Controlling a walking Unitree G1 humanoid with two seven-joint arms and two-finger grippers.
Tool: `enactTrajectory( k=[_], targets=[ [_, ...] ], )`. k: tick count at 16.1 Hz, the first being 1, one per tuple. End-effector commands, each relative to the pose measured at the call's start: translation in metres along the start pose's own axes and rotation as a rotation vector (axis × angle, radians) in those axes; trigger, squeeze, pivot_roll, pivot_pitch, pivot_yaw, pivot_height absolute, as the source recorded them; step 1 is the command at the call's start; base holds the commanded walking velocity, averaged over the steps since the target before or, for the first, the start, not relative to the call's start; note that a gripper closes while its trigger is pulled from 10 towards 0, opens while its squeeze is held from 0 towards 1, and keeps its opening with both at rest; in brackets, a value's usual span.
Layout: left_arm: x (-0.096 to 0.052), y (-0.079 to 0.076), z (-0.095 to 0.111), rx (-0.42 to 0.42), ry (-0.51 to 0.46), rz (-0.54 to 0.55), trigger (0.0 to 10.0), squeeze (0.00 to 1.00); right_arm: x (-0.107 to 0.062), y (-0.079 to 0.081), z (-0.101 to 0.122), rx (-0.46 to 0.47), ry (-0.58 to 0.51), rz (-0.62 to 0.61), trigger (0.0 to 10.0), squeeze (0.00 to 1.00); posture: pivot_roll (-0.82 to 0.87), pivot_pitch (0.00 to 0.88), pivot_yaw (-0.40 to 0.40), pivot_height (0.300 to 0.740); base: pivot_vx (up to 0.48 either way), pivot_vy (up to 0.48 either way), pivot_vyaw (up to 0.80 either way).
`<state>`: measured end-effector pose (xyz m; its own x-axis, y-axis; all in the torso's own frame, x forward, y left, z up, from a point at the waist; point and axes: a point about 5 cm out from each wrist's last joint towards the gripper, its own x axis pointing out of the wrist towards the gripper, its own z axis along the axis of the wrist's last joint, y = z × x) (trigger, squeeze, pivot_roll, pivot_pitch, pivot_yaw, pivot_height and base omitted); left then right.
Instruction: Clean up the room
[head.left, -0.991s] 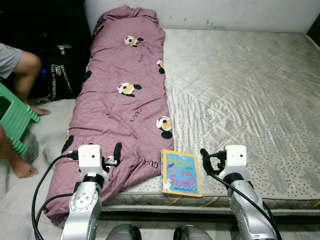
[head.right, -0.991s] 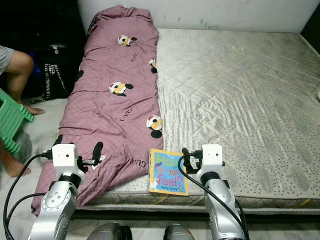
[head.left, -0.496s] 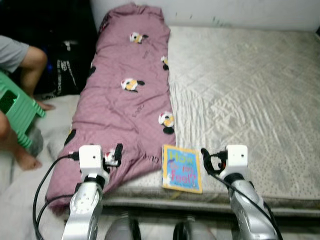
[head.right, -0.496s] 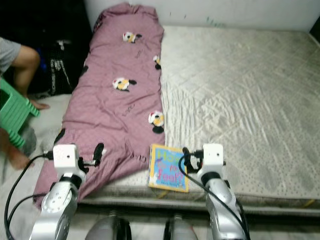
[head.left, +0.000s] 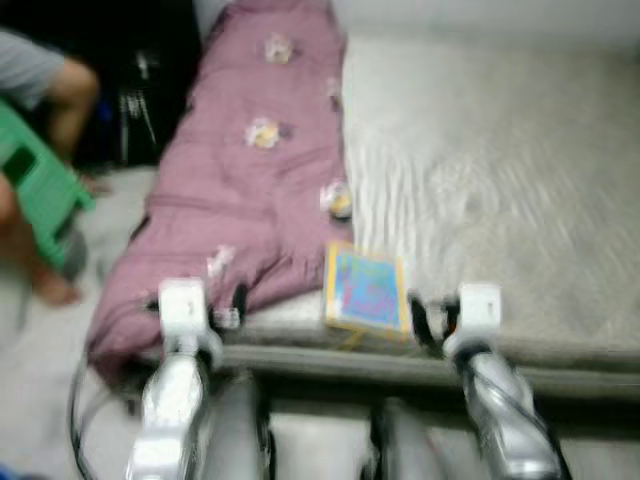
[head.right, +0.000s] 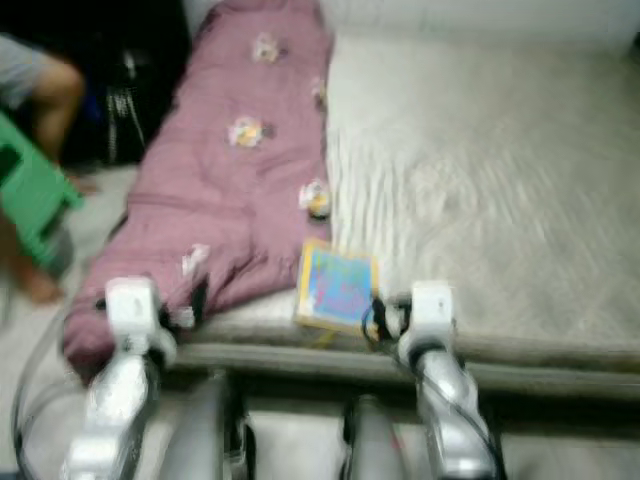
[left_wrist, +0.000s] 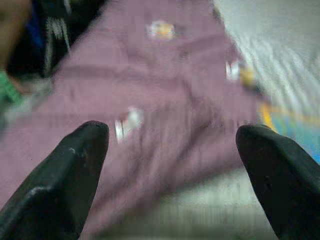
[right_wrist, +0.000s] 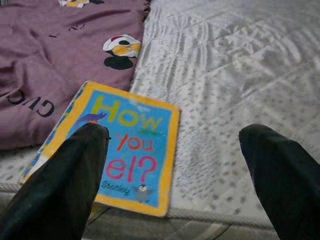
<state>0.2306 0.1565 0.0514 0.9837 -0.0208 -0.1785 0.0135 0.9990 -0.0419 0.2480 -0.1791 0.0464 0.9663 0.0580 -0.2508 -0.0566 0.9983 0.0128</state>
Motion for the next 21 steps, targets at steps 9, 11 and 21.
enactTrajectory(
  k=[9,11,21],
  targets=[
    [0.0005,0.0038,0.0069,-0.022,-0.028,-0.033,10.0,0.0,-0.0035,0.0007,-0.003,0.004,0.015,0.01,10.0,0.0,0.0,0.102,-0.004,0.63,0.027,0.0,0.0],
    [0.0006,0.003,0.0076,-0.025,-0.033,-0.045,10.0,0.0,-0.0041,-0.0003,-0.0028,0.001,0.014,0.007,10.0,0.0,-0.01,0.104,-0.003,0.63,0.349,0.0,0.0],
    [0.0015,-0.0006,0.0079,-0.035,-0.031,-0.057,10.0,0.0,-0.0064,-0.0013,-0.0039,-0.002,0.02,-0.002,10.0,0.0,-0.01,0.108,0.001,0.63,0.304,0.0,0.0]
  ],
)
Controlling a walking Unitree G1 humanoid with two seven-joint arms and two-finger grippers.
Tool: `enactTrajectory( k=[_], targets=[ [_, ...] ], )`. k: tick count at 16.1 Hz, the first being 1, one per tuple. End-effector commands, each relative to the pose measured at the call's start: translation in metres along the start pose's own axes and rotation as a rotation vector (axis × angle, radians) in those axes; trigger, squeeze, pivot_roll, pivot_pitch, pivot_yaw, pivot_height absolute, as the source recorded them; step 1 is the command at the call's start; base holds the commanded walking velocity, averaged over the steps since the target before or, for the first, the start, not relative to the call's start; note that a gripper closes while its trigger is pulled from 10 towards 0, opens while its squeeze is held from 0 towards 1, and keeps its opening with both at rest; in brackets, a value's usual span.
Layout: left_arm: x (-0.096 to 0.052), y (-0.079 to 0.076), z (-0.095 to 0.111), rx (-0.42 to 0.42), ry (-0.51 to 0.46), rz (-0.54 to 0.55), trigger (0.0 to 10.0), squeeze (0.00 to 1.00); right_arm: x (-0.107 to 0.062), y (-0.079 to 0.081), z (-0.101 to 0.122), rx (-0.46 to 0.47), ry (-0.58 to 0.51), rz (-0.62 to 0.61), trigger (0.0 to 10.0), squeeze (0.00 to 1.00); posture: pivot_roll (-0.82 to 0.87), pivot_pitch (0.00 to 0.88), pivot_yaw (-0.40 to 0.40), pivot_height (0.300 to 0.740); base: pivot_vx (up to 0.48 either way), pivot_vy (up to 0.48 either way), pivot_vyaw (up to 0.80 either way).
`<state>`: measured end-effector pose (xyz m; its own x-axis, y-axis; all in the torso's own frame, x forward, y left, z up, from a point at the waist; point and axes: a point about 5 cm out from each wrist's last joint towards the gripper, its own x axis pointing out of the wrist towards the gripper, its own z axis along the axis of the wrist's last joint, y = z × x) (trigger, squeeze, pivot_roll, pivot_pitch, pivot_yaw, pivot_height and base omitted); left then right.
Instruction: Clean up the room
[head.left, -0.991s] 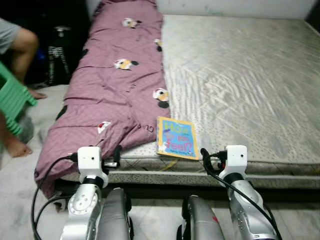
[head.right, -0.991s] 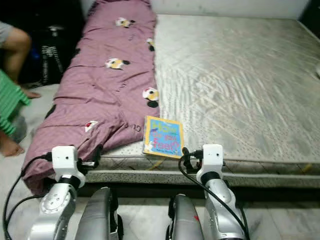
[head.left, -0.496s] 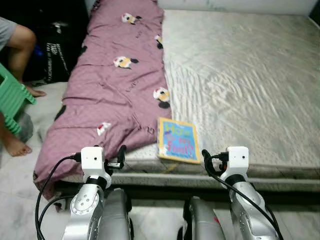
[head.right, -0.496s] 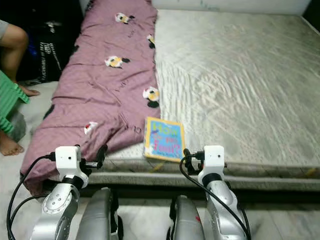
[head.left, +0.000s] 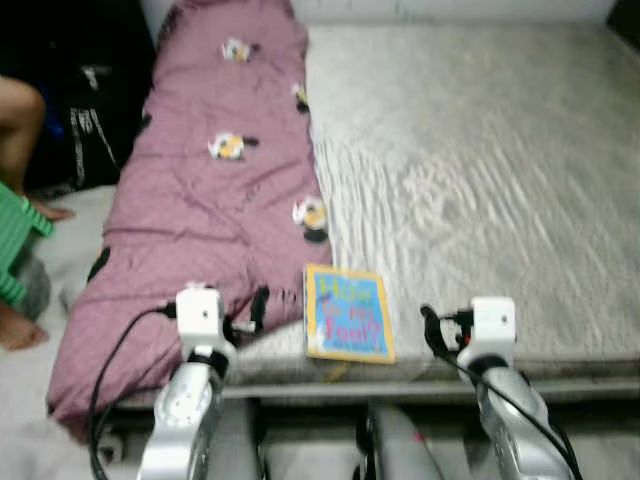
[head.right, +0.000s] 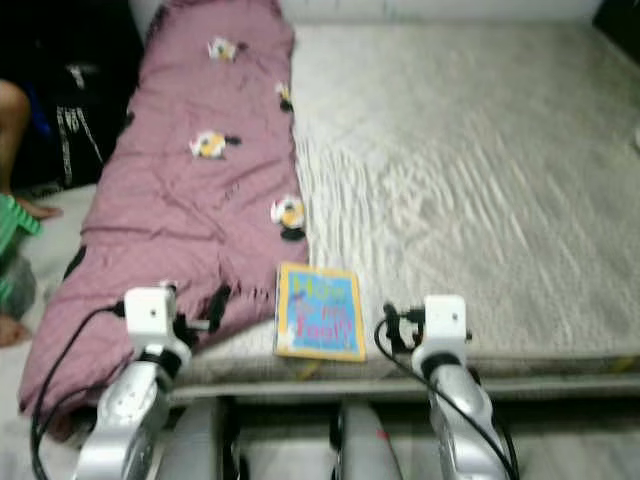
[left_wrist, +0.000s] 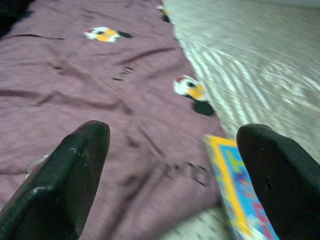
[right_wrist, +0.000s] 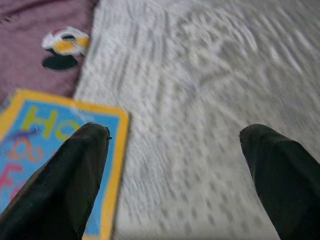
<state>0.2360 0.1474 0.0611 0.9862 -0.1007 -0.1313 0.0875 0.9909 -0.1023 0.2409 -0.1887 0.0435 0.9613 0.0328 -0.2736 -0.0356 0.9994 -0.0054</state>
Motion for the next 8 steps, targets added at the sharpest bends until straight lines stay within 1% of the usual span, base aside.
enactTrajectory(
  k=[1,5,7,8],
  targets=[
    [-0.003,0.009,-0.003,0.015,0.018,0.028,10.0,0.0,0.0,0.008,0.001,0.009,-0.003,0.024,10.0,0.0,-0.01,0.108,0.001,0.63,0.0,0.0,0.0],
    [-0.004,0.008,-0.008,0.012,0.063,0.025,10.0,0.0,-0.001,0.008,0.0,0.007,0.001,0.023,10.0,0.0,-0.01,0.116,-0.002,0.63,0.0,0.0,0.0],
    [-0.002,0.01,-0.015,0.005,0.126,0.029,10.0,0.0,-0.002,0.008,0.001,0.004,0.002,0.028,10.0,0.0,-0.01,0.128,-0.008,0.63,0.0,0.0,0.0],
    [0.001,0.014,-0.019,-0.034,0.169,0.049,10.0,0.0,-0.004,0.009,0.001,0.005,0.002,0.035,10.0,0.0,-0.01,0.138,-0.013,0.62,0.0,0.0,0.0]
  ],
)
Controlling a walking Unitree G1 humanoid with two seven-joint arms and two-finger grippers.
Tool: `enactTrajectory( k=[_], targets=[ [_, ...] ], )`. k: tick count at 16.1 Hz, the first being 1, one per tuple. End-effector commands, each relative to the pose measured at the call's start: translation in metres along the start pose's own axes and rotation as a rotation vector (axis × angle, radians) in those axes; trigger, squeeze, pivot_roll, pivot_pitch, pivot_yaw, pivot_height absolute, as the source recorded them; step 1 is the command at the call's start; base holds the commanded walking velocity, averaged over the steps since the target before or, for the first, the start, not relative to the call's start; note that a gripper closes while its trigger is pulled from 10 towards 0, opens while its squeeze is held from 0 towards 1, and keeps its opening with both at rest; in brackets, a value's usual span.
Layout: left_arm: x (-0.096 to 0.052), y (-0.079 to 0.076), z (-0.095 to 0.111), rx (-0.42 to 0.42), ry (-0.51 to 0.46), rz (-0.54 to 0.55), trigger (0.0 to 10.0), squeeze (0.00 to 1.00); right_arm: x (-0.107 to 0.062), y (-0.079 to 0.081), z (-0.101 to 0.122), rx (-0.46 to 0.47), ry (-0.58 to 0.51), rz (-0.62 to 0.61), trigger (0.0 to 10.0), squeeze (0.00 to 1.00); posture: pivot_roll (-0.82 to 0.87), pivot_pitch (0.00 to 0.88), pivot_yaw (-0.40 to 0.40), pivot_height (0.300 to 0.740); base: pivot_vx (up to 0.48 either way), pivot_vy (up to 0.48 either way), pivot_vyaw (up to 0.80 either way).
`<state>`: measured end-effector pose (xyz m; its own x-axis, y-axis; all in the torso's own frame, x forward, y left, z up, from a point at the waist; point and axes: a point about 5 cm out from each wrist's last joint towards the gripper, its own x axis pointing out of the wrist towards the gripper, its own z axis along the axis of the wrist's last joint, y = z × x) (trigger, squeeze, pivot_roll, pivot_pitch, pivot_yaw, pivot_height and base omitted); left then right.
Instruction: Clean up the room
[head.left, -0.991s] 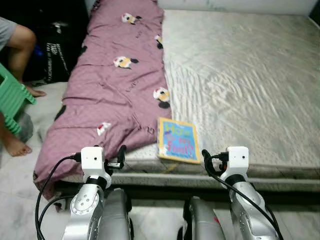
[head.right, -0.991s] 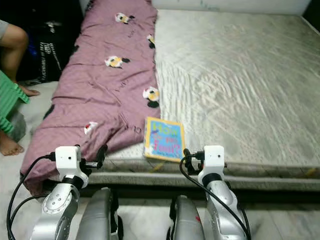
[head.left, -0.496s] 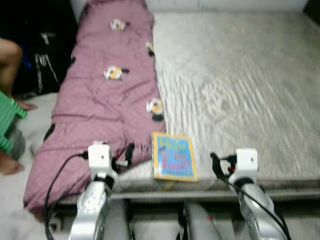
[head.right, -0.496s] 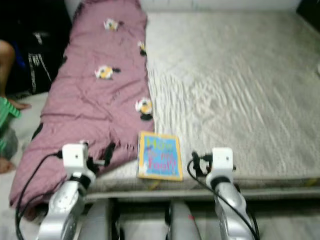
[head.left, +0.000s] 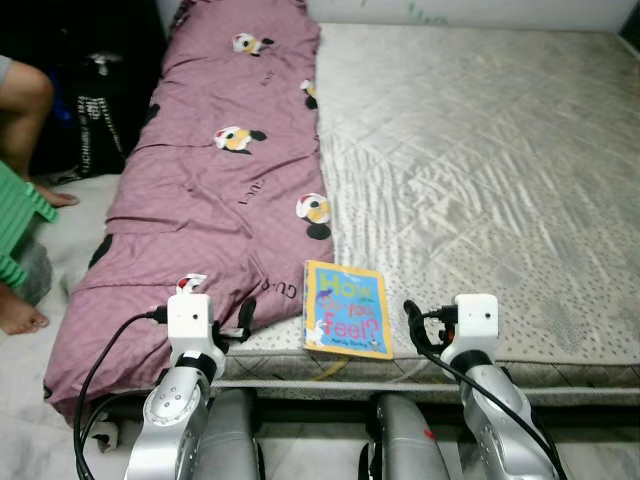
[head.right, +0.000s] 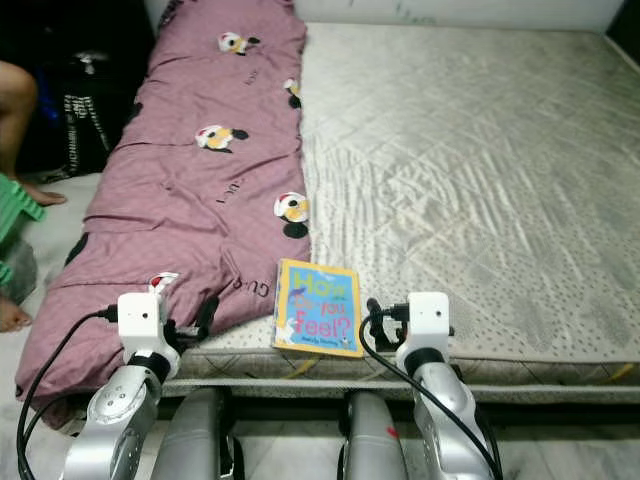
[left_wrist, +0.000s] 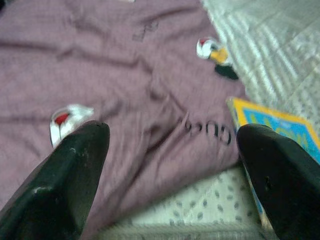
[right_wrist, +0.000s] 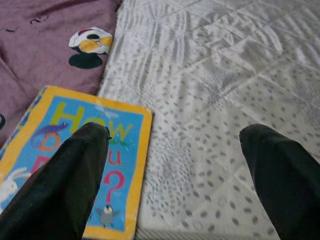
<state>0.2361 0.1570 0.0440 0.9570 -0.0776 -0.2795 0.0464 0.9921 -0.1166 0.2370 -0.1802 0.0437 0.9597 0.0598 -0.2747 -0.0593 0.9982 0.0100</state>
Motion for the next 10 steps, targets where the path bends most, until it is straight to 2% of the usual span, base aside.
enactTrajectory(
  k=[1,2,3,6,9,10],
  targets=[
    [0.003,0.007,-0.007,-0.028,0.078,0.025,10.0,0.0,-0.006,-0.002,0.0,-0.01,0.011,0.007,10.0,0.0,-0.03,0.169,-0.021,0.606,0.0,0.0,0.0],
    [0.004,0.008,-0.008,-0.041,0.105,0.029,10.0,0.0,-0.009,-0.004,-0.001,-0.012,0.017,0.006,10.0,0.0,-0.04,0.182,-0.025,0.596,0.0,0.0,0.0],
    [0.007,0.008,-0.002,-0.074,0.091,0.021,10.0,0.0,-0.015,-0.009,-0.001,-0.018,0.03,-0.007,10.0,0.0,-0.05,0.198,-0.029,0.591,0.0,0.0,0.0],
    [0.02,0.01,0.005,-0.05,0.11,-0.003,10.0,0.0,-0.021,-0.015,0.003,-0.017,0.029,-0.022,10.0,0.0,-0.07,0.224,-0.036,0.591,0.0,0.0,0.0],
    [0.032,0.006,0.015,-0.066,0.089,-0.024,10.0,0.0,-0.025,-0.016,0.012,-0.026,0.011,-0.018,10.0,0.0,-0.1,0.247,-0.051,0.591,0.0,0.0,0.0],
    [0.04,0.002,0.021,-0.082,0.072,-0.039,10.0,0.0,-0.029,-0.017,0.017,-0.023,-0.002,-0.011,10.0,0.0,-0.12,0.261,-0.06,0.577,0.0,0.0,0.0]
  ],
)
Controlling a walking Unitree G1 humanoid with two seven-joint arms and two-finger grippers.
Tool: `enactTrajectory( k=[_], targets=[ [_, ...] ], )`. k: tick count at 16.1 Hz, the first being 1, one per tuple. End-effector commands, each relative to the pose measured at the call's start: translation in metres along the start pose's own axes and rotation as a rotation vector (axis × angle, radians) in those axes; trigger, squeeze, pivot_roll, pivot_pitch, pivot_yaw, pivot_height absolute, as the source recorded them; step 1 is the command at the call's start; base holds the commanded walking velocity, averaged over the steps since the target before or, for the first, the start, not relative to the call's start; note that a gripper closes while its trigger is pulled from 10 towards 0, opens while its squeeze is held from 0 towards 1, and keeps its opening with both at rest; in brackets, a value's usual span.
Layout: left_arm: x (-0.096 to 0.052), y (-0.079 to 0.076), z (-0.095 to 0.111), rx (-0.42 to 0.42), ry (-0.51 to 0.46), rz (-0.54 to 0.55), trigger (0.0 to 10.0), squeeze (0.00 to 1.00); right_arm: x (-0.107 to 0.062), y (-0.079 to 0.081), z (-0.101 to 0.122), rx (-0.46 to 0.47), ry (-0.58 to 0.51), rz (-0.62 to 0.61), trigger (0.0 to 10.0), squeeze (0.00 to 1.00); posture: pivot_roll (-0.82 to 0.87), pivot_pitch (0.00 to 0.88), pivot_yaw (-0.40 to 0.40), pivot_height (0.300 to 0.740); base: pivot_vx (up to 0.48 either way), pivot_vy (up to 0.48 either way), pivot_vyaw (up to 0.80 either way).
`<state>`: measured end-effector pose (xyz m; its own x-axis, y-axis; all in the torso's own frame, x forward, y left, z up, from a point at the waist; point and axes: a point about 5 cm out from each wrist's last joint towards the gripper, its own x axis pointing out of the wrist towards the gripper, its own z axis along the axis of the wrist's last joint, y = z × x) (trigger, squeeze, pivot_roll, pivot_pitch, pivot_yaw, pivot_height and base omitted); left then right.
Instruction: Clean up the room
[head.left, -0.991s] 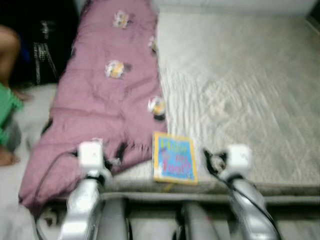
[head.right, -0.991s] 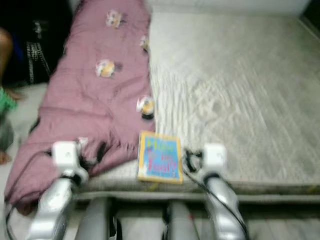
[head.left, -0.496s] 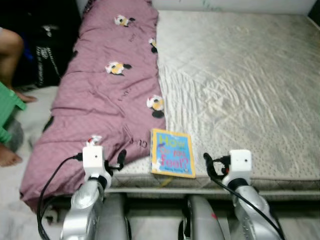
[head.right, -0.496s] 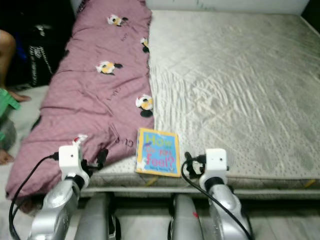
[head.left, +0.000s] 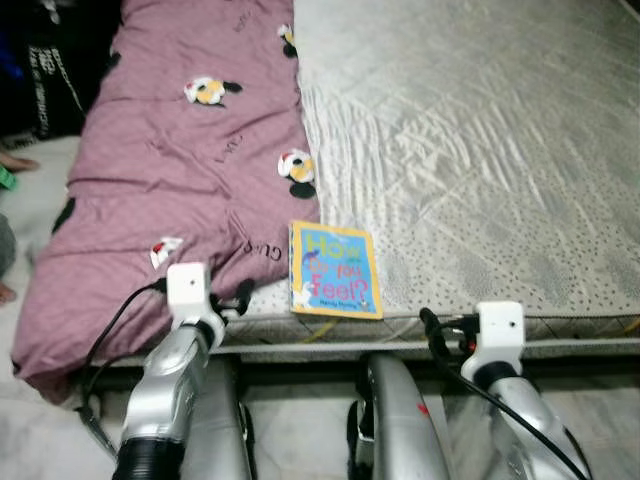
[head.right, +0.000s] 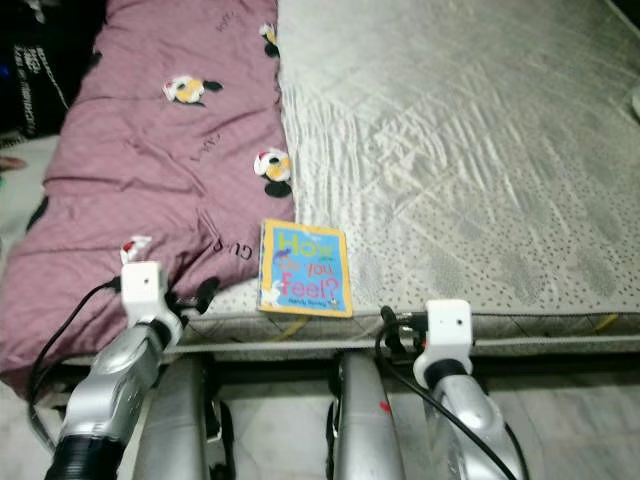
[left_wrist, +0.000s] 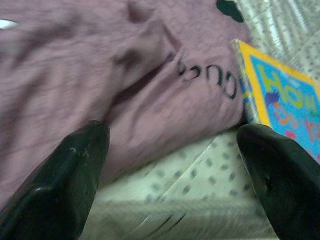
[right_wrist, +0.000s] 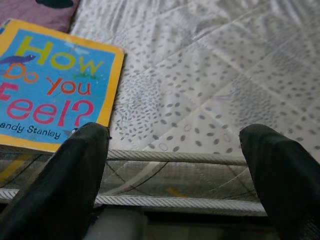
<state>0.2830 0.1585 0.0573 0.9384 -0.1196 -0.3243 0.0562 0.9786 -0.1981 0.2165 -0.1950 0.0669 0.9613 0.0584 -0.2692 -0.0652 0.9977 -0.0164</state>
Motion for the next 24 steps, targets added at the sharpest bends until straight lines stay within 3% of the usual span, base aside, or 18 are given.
enactTrajectory(
  k=[1,4,14,20,24],
  targets=[
    [0.005,-0.004,-0.001,-0.016,0.004,-0.01,10.0,0.0,-0.005,-0.005,0.003,0.005,0.001,-0.01,10.0,0.0,-0.13,0.267,-0.072,0.562,0.0,0.0,0.0],
    [0.017,-0.021,0.006,-0.033,-0.013,-0.06,10.0,0.0,-0.007,-0.008,0.008,-0.012,0.01,-0.013,10.0,0.0,-0.15,0.275,-0.084,0.552,0.0,0.0,0.0],
    [0.044,-0.041,0.017,-0.08,-0.02,-0.148,10.0,0.0,-0.009,-0.012,0.014,-0.047,0.018,-0.024,10.0,0.0,-0.2,0.265,-0.087,0.552,0.0,0.0,0.0],
    [0.041,-0.071,0.01,-0.124,0.009,-0.265,10.0,0.0,-0.012,-0.012,0.013,-0.053,0.019,-0.04,10.0,0.0,-0.21,0.264,-0.07,0.552,0.0,0.0,0.0],
    [0.04,-0.073,-0.004,-0.164,0.083,-0.251,10.0,0.0,-0.009,-0.01,0.014,-0.054,0.016,-0.036,10.0,0.0,-0.2,0.259,-0.071,0.552,0.0,0.0,0.0]
  ],
)
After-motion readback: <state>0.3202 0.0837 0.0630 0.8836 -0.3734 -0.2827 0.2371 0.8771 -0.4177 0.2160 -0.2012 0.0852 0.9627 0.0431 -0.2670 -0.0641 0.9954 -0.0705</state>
